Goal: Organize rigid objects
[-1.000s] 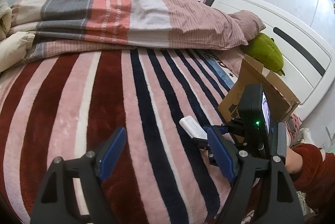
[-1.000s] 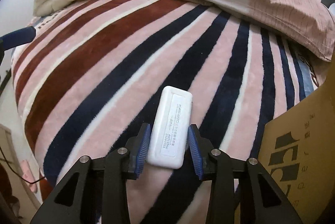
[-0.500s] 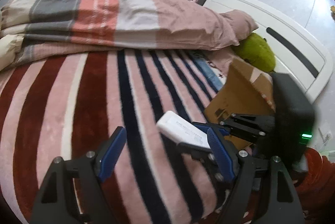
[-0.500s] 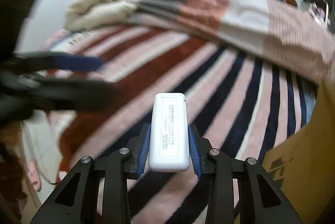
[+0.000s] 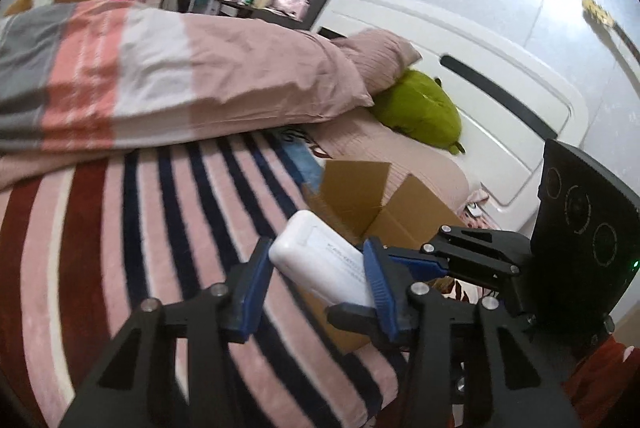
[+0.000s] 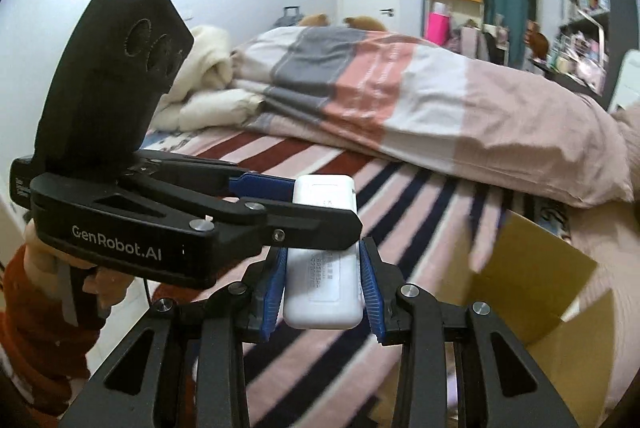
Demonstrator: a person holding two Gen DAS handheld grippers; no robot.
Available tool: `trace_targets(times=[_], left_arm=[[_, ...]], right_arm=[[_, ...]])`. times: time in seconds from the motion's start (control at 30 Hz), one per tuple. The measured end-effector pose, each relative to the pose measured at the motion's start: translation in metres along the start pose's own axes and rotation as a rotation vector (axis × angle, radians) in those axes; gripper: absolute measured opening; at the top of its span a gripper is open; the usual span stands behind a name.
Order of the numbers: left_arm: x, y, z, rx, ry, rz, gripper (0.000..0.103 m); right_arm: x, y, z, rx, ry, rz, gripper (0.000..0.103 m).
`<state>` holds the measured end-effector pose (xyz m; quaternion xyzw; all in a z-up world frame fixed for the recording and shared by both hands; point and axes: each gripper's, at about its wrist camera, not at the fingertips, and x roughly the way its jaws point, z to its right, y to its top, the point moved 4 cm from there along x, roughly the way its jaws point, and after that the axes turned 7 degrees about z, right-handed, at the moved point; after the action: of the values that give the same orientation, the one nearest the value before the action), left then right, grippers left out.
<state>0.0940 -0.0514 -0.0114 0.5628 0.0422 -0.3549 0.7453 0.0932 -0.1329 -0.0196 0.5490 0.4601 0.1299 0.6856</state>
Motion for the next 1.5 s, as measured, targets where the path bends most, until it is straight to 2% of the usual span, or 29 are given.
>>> trace_targets(times=[0.23,0.4,0.57,0.67,0.8,0.87,0.93,1.07,1.2,1.3,1.43,1.5], left_arm=[[0.063,0.011,0.052,0.069,-0.055,-0.086,0.043],[0.102,0.011,0.076,0.107,-0.062,-0.161,0.043],[0.121,0.008,0.079,0.101,-0.055,-0.207,0.043],[0.122,0.007,0.080,0.108,-0.040,-0.209,0.043],[0.117,0.009,0.080,0.113,-0.023,-0.189,0.065],[0.110,0.012,0.080,0.125,-0.007,-0.166,0.071],[0.101,0.015,0.079,0.124,0.005,-0.142,0.080],[0.079,0.020,0.075,0.121,0.046,-0.086,0.087],[0.053,0.021,0.066,0.125,0.125,-0.027,0.087],[0.030,0.022,0.055,0.114,0.192,0.030,0.087],[0.000,0.020,0.040,0.095,0.278,0.103,0.096],[-0.011,0.017,0.034,0.083,0.309,0.134,0.097]], right_arm=[[-0.032,-0.018,0.064,0.095,-0.086,-0.019,0.031],[-0.038,-0.031,0.098,0.152,-0.123,-0.079,0.031],[-0.037,-0.041,0.110,0.183,-0.131,-0.120,0.031],[-0.034,-0.046,0.114,0.197,-0.129,-0.142,0.031],[-0.034,-0.049,0.119,0.218,-0.135,-0.151,0.031],[-0.036,-0.048,0.119,0.222,-0.137,-0.149,0.033],[-0.038,-0.047,0.119,0.215,-0.145,-0.147,0.039],[-0.044,-0.043,0.114,0.202,-0.147,-0.130,0.044],[-0.050,-0.036,0.110,0.174,-0.150,-0.090,0.063],[-0.053,-0.031,0.105,0.148,-0.150,-0.055,0.071],[-0.059,-0.024,0.097,0.100,-0.143,0.012,0.089],[-0.061,-0.020,0.092,0.076,-0.135,0.047,0.096]])
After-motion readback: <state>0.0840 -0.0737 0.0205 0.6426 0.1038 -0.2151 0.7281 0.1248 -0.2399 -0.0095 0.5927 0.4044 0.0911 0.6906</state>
